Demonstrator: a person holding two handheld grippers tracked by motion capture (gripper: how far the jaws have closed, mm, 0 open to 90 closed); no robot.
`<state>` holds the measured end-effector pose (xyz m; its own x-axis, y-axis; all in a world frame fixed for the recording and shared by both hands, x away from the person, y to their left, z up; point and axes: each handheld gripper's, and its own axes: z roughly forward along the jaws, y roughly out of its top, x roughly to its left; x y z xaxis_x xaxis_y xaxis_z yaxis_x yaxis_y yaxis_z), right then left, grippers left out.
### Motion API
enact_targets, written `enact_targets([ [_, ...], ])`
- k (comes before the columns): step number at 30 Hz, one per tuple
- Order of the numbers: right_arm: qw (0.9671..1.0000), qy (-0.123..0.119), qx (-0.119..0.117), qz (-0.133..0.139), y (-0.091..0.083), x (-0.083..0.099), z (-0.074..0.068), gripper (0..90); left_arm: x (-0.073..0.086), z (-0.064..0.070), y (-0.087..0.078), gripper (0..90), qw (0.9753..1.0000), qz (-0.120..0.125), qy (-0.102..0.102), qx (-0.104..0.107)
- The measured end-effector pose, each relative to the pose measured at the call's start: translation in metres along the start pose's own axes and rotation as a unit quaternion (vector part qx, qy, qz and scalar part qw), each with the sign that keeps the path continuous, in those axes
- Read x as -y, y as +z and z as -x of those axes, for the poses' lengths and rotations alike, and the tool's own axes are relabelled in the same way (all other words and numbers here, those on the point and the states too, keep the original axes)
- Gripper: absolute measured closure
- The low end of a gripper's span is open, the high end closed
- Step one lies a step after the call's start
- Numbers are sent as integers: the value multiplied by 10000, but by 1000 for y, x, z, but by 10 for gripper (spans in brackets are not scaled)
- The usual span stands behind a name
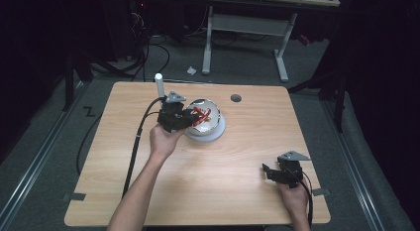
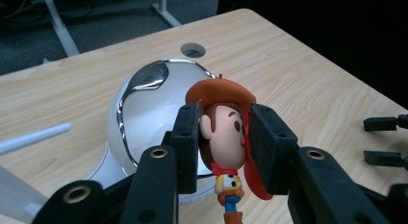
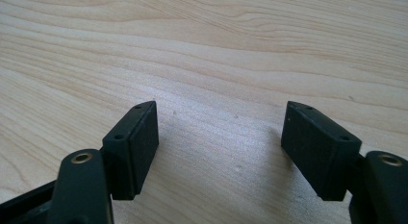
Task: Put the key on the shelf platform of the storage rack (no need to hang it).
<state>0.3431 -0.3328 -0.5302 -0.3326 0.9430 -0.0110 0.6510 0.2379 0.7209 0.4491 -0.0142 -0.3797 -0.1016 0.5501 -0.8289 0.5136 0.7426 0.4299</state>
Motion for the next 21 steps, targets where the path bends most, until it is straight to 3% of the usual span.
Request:
enact_targets([
  [9,10000,-19,0,4,0,0,0,294,10,1,18,657,9996,105,271,-67],
  [21,10000,-27,7,-4,0,0,0,294,19,-6,50,657,9993,109,273,-231],
])
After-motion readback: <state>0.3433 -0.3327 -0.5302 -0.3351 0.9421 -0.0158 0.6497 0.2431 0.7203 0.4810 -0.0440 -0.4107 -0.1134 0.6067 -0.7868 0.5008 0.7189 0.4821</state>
